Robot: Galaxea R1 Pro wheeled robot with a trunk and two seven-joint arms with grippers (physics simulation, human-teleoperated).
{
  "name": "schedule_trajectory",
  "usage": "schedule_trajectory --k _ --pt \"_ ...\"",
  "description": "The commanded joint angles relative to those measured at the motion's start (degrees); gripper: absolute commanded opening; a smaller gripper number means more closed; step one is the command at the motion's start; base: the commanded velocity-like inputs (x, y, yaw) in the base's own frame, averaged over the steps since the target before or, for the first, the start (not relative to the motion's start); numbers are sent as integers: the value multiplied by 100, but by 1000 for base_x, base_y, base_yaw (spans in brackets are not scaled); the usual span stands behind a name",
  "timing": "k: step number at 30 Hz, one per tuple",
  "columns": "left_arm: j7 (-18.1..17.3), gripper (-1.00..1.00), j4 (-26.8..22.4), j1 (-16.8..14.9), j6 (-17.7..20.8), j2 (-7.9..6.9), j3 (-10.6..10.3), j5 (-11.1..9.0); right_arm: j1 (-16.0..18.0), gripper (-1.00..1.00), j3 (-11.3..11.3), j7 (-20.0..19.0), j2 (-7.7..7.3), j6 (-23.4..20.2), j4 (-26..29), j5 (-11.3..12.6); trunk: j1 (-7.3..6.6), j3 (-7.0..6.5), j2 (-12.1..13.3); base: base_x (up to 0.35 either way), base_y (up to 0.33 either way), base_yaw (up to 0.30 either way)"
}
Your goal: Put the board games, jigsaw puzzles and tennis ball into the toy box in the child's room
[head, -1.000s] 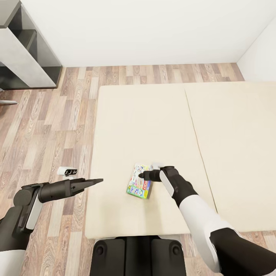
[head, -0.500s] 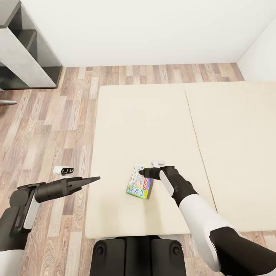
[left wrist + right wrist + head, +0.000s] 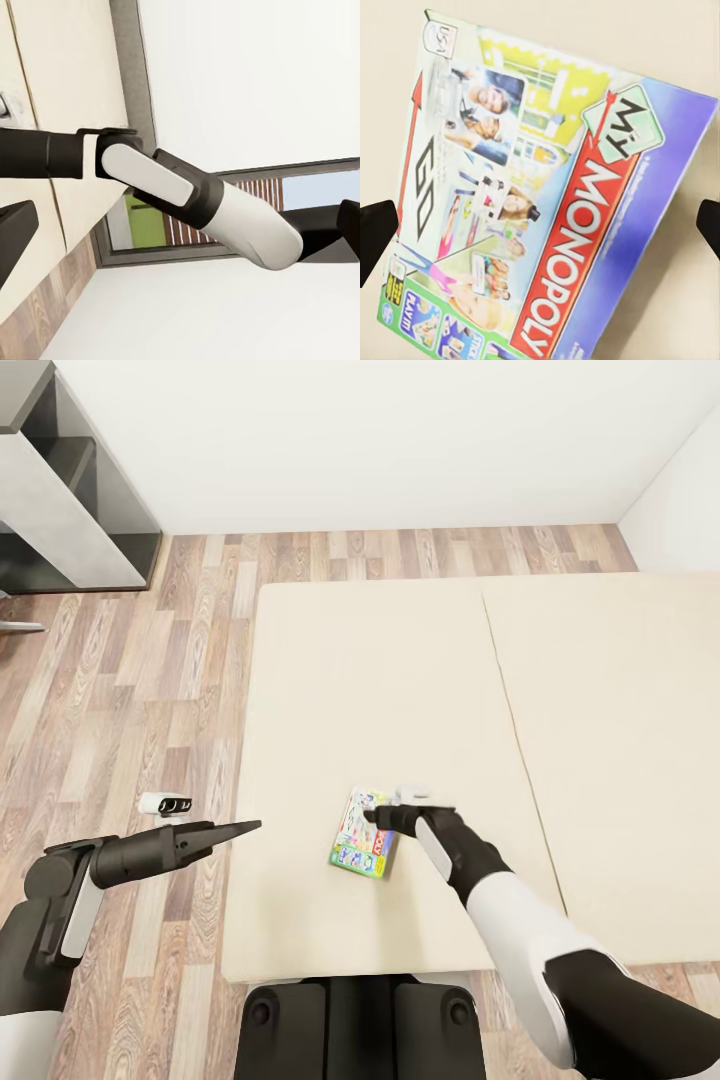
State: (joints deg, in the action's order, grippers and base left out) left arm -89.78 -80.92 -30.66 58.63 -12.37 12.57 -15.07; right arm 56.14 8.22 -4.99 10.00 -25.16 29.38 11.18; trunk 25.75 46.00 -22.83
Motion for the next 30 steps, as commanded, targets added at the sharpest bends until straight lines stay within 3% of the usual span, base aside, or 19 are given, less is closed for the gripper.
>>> schedule_trajectory --k 1,11,30 --pt "-22 100 -3 -1 61 -2 -2 3 2 100 9 7 0 67 -79 33 3 6 -9 0 0 0" --pt "-22 100 -1 -1 61 -1 -2 4 2 100 5 -43 0 629 -569 36 3 6 -9 0 0 0" --pt "-22 100 -1 -1 61 -6 9 -3 7 100 -4 -31 0 636 -575 51 3 7 -9 0 0 0"
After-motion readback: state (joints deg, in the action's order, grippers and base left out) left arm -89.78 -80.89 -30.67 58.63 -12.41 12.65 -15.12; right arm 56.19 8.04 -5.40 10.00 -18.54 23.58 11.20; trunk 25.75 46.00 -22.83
